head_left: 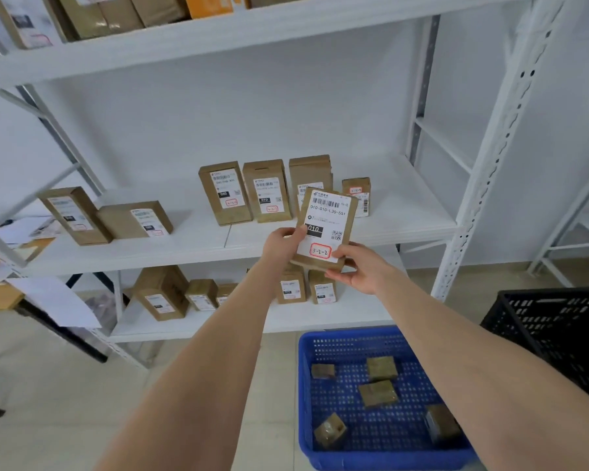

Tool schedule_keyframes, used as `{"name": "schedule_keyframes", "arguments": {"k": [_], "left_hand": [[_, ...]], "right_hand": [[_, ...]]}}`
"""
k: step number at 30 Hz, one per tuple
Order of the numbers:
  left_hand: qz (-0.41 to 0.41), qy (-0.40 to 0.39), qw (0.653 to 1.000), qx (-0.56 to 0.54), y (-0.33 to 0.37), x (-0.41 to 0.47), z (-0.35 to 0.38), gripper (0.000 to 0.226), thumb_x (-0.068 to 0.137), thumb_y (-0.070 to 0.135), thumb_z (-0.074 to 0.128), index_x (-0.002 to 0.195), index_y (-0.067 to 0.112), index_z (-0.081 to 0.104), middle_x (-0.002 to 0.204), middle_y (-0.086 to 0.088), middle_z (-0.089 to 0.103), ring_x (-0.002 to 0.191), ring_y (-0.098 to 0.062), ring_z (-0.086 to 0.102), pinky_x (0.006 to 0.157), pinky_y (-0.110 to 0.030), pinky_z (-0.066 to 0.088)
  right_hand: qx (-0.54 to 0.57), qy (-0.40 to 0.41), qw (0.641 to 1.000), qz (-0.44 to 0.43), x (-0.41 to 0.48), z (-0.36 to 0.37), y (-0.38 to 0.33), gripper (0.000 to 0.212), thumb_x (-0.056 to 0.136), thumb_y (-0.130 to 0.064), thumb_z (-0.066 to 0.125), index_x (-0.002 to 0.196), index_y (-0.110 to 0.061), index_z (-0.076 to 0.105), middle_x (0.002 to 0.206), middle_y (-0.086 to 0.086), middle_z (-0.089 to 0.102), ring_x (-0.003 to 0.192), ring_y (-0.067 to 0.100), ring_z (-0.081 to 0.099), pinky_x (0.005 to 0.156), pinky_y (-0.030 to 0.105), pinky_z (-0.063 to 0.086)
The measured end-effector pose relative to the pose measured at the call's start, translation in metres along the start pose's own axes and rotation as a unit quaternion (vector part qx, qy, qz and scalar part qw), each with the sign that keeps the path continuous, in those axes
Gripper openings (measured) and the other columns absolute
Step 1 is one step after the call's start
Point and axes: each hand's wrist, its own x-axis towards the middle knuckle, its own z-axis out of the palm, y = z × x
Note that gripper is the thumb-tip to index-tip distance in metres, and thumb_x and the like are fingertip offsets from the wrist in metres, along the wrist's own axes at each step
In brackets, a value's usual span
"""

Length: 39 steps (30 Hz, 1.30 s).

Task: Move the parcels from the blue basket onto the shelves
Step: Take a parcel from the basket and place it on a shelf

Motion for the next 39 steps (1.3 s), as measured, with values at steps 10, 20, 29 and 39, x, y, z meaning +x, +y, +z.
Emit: {"name": "schedule_keyframes", "arguments": {"k": [10,20,29,39], "left_hand": [[0.035,0.017,0.999,0.002,-0.016,0.022,-0.114,0.053,0.092,0.032,0.059,0.141,0.018,0.045,0.123,-0.011,0.063,0.108,-0.028,0.063,0.095,-0.042,0.050],[-0.020,0.082,0.996,-0.004,-0.085,0.044,-0.233,0.051,0.093,0.025,0.060,0.139,0.015,0.043,0.122,-0.011,0.064,0.105,-0.027,0.065,0.090,-0.041,0.053],[-0.054,0.129,0.990,-0.020,-0.127,0.124,-0.331,0.048,0.091,0.029,0.062,0.133,0.011,0.046,0.120,-0.010,0.065,0.103,-0.026,0.065,0.087,-0.040,0.055],[-0.062,0.121,0.990,-0.031,-0.106,0.242,-0.430,0.039,0.092,0.032,0.061,0.124,0.013,0.051,0.103,-0.003,0.069,0.096,-0.022,0.066,0.087,-0.043,0.054]], "right_hand": [[-0.049,-0.043,0.998,0.009,0.030,0.105,0.034,0.042,0.083,0.012,0.060,0.120,-0.004,0.053,0.113,0.019,0.065,0.103,0.035,0.065,0.087,0.047,0.056],[-0.107,-0.092,0.989,0.054,0.083,0.217,0.106,0.040,0.083,0.016,0.054,0.119,-0.004,0.051,0.115,0.020,0.065,0.105,0.034,0.064,0.088,0.048,0.056],[-0.112,-0.134,0.980,0.096,0.177,0.319,0.145,0.049,0.081,0.015,0.058,0.125,-0.005,0.050,0.115,0.019,0.066,0.101,0.035,0.067,0.084,0.045,0.058],[-0.117,-0.143,0.979,0.085,0.274,0.431,0.116,0.054,0.080,0.014,0.061,0.128,-0.008,0.049,0.117,0.016,0.066,0.103,0.033,0.067,0.086,0.045,0.057]]}}
